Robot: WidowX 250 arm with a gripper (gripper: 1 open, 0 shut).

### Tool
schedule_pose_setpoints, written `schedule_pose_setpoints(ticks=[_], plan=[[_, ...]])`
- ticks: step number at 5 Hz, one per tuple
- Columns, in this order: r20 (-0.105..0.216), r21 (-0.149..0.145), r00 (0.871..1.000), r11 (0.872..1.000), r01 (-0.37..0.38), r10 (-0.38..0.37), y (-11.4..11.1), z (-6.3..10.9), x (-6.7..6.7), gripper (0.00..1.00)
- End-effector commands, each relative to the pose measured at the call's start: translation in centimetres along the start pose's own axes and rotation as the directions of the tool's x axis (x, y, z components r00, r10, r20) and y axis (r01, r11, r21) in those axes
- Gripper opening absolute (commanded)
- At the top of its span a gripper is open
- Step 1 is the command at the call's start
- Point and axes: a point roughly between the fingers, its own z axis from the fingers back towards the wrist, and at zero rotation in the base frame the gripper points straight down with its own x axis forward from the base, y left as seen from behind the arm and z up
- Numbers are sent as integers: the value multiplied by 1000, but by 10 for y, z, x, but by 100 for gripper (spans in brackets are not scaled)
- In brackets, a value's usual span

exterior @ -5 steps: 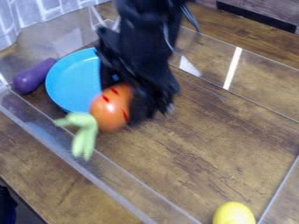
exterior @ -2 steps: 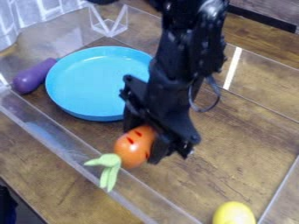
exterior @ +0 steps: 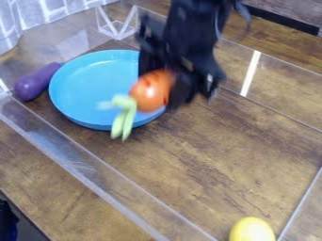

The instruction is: Put the carrot on the blue tray

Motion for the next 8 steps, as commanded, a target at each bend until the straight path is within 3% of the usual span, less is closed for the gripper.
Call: schedule_pose_setpoints(ticks=[1,3,4,5,6,7,8], plan=[[62,13,997,999,-38,37,13,20,-3,0],[42,25,996,996,-82,81,16,11,-7,0],[14,32,985,985,-170,170,18,11,-2,0],[7,33,983,982,-185,185,26,5,-8,0],[0,35,978,978,-208,208,41,-4,-16,0],[2,34,976,976,-217,217,69,-19,-15,0],[11,32,976,976,-218,217,87,-29,-12,100]])
